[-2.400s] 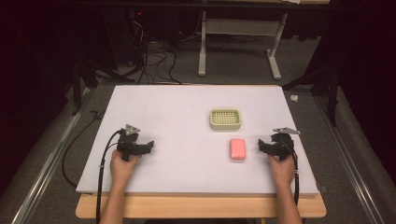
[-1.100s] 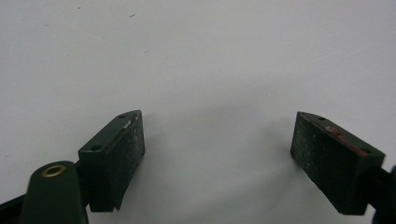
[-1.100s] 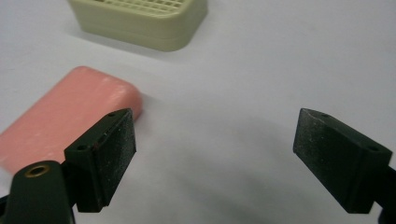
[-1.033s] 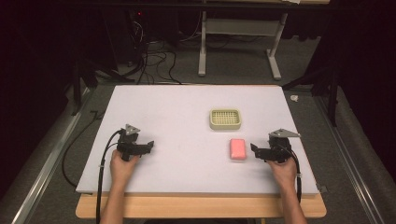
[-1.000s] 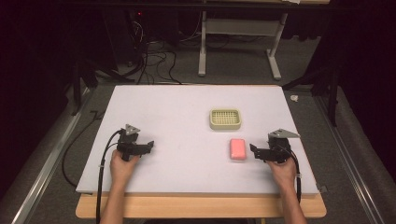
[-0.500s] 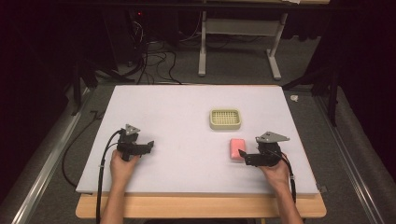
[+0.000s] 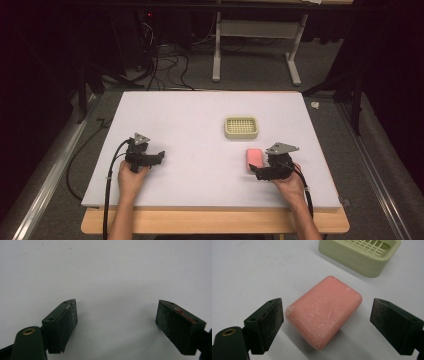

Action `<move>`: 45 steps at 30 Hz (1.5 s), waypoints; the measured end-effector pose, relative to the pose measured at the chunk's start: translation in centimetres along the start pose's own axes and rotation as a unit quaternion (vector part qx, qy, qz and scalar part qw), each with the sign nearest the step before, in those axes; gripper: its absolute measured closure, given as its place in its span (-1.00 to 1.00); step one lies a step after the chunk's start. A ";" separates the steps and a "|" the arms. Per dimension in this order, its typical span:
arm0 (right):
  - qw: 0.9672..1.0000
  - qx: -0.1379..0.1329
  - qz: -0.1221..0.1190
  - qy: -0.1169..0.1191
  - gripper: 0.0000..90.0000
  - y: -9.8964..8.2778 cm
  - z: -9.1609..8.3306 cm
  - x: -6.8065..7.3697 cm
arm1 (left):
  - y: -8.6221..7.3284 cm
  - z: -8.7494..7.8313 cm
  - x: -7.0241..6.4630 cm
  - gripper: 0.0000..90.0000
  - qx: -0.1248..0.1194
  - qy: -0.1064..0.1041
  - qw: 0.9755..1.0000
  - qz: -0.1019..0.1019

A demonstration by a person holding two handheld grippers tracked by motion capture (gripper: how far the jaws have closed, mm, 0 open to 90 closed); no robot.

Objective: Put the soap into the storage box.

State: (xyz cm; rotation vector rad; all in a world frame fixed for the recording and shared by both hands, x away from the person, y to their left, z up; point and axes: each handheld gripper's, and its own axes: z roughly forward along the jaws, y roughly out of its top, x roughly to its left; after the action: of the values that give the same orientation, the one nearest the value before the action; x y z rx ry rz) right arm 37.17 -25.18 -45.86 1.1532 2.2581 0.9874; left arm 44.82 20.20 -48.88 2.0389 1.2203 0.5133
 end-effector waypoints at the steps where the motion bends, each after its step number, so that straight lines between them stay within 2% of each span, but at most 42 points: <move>1: 1.000 0.000 -0.003 0.000 -0.73 0.0 0.1 0.0 | 0.0 0.0 0.0 -0.60 0.000 0.000 1.000 0.000; 20: 1.000 0.010 -0.004 -0.001 -0.73 0.5 1.4 0.1 | 0.0 0.0 0.0 -0.60 -0.001 0.000 1.000 -0.001; 31: 1.000 0.005 -0.018 -0.011 -0.74 1.2 1.9 0.0 | 0.0 0.0 0.0 -0.60 -0.001 0.001 1.000 0.000; 45: 1.000 0.021 -0.005 -0.001 -0.74 1.0 3.0 -0.3 | 0.0 0.0 0.0 -0.60 0.000 0.000 1.000 0.000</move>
State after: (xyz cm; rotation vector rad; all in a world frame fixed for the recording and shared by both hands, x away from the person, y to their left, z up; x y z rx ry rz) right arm 39.75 -23.77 -47.09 1.1600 2.2906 0.9385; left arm 44.81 20.21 -48.87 2.0385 1.2207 0.5135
